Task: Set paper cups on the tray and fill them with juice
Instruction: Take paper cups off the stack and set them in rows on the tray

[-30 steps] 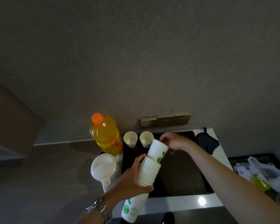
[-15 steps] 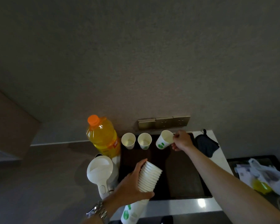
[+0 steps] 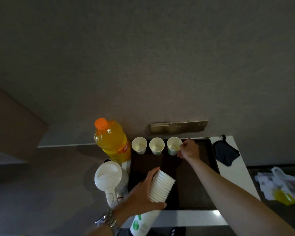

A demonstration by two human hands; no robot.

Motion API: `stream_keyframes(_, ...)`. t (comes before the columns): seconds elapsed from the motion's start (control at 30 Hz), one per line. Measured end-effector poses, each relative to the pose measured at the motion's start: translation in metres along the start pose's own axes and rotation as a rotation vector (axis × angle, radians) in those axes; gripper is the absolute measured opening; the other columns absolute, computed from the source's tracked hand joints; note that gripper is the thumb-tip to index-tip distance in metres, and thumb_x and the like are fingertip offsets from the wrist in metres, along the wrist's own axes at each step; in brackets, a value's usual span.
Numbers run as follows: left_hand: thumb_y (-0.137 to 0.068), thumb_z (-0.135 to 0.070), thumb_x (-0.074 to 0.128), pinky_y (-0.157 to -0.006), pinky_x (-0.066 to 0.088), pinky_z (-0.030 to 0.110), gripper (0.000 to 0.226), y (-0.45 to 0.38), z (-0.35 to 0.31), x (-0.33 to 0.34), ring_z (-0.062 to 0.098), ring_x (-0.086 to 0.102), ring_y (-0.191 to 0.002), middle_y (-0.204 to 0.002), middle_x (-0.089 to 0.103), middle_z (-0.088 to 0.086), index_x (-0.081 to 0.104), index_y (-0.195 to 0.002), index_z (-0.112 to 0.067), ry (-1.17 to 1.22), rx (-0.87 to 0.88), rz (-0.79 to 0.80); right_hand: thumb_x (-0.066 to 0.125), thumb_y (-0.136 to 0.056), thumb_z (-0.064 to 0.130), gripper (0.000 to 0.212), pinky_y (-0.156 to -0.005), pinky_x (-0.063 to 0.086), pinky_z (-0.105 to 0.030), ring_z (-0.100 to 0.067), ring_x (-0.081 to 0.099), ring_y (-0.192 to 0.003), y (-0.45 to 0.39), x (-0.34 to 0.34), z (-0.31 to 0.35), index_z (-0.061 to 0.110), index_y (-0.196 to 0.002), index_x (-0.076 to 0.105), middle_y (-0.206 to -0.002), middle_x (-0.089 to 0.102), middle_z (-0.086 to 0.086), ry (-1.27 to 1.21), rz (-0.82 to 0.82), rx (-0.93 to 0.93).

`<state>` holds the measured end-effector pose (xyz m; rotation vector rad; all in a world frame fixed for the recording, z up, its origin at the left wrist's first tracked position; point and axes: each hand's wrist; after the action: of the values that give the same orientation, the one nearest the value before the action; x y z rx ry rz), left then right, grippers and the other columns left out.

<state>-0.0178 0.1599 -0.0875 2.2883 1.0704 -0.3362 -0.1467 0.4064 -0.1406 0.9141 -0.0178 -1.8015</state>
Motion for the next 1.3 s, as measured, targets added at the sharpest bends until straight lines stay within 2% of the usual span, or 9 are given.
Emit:
stream_keyframes(0.23, -0.066, -0.056, 0.088, -0.103, 0.053, 0.035, 0.119, 0.001, 0.004, 0.000, 0.004, 0.054, -0.124, -0.137, 0.051, -0.022, 0.005, -0.151, -0.057, 0.007, -0.007, -0.015, 0.053, -0.101, 0.008, 0.004, -0.056, 0.062, -0.035, -0.023, 0.073, -0.057, 0.000, 0.000, -0.005, 0.007, -0.104, 0.056, -0.084, 0.072, -0.021, -0.094, 0.026, 0.034)
stream_keyframes(0.43, -0.066, -0.059, 0.087, -0.105, 0.051, 0.034, 0.121, 0.003, 0.003, -0.001, 0.005, 0.052, -0.126, -0.141, 0.048, -0.022, 0.002, -0.152, -0.058, -0.017, 0.001, -0.008, 0.063, -0.098, 0.027, 0.026, -0.049, 0.059, -0.034, -0.027, 0.071, -0.055, 0.007, -0.003, -0.005, 0.005, -0.108, 0.053, -0.085, 0.071, -0.020, -0.219, 0.000, 0.083)
stream_keyframes(0.57, -0.067, -0.062, 0.085, -0.103, 0.051, 0.032, 0.118, 0.002, 0.000, -0.002, 0.001, 0.051, -0.123, -0.138, 0.048, -0.021, 0.004, -0.152, -0.055, -0.061, 0.017, -0.015, 0.058, -0.100, 0.030, 0.022, -0.047, 0.053, -0.028, -0.020, 0.067, -0.054, 0.020, -0.017, -0.003, 0.009, -0.105, 0.060, -0.084, 0.069, -0.012, -0.044, -0.049, 0.009)
stream_keyframes(0.6, -0.066, -0.062, 0.085, -0.101, 0.053, 0.032, 0.114, 0.002, 0.000, -0.002, 0.000, 0.053, -0.120, -0.134, 0.051, -0.022, 0.008, -0.151, -0.055, -0.055, 0.020, -0.029, 0.057, -0.100, 0.029, 0.021, -0.047, 0.051, -0.027, -0.018, 0.064, -0.054, 0.024, -0.020, -0.001, 0.009, -0.104, 0.064, -0.079, 0.069, -0.009, -0.006, 0.005, -0.016)
stream_keyframes(0.67, -0.064, -0.060, 0.087, -0.094, 0.057, 0.033, 0.110, 0.001, 0.002, -0.001, 0.001, 0.059, -0.115, -0.128, 0.056, -0.021, 0.016, -0.147, -0.054, -0.020, 0.029, -0.049, 0.059, -0.099, 0.030, 0.021, -0.048, 0.050, -0.025, -0.014, 0.060, -0.053, 0.034, -0.027, 0.006, 0.013, -0.105, 0.068, -0.074, 0.068, -0.005, 0.056, 0.237, -0.056)
stream_keyframes(0.77, -0.064, -0.056, 0.090, -0.092, 0.059, 0.033, 0.106, 0.000, -0.001, 0.000, 0.000, 0.060, -0.114, -0.126, 0.058, -0.022, 0.021, -0.144, -0.054, 0.008, 0.054, -0.044, 0.061, -0.098, 0.042, 0.030, -0.059, 0.056, -0.025, -0.013, 0.066, -0.068, 0.051, -0.044, 0.012, 0.017, -0.112, 0.069, -0.088, 0.074, -0.004, 0.182, 0.664, -0.094)
stream_keyframes(0.87, -0.064, -0.055, 0.091, -0.091, 0.060, 0.034, 0.106, -0.002, -0.005, 0.000, 0.003, 0.061, -0.115, -0.126, 0.060, -0.020, 0.022, -0.145, -0.054, 0.015, 0.079, -0.061, 0.064, -0.096, 0.043, 0.034, -0.068, 0.058, -0.029, -0.015, 0.069, -0.086, 0.063, -0.052, 0.013, 0.016, -0.115, 0.072, -0.097, 0.075, -0.002, 0.215, 0.901, -0.099)
stream_keyframes(1.07, -0.066, -0.047, 0.093, -0.090, 0.060, 0.036, 0.104, -0.008, -0.016, 0.008, 0.003, 0.064, -0.115, -0.127, 0.062, -0.018, 0.026, -0.146, -0.046, 0.030, 0.161, -0.054, 0.075, -0.090, 0.023, 0.014, -0.061, 0.059, -0.028, -0.009, 0.067, -0.065, 0.069, -0.060, 0.008, 0.012, -0.097, 0.073, -0.075, 0.071, 0.001, 0.256, 0.815, -0.223)
stream_keyframes(1.3, -0.066, -0.046, 0.093, -0.092, 0.059, 0.034, 0.104, -0.014, -0.025, 0.014, 0.003, 0.063, -0.116, -0.128, 0.060, -0.020, 0.027, -0.147, -0.045, 0.026, 0.200, -0.065, 0.070, -0.093, 0.016, 0.007, -0.062, 0.059, -0.027, -0.010, 0.065, -0.068, 0.071, -0.076, 0.005, 0.011, -0.097, 0.072, -0.083, 0.069, -0.003, 0.264, 0.809, -0.278)
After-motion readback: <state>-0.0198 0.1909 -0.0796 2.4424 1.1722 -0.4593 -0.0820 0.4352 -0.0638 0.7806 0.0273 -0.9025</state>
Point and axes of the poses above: each hand's wrist, its own y-axis away from the middle knuckle, its own x-axis out of the palm, z = x × y
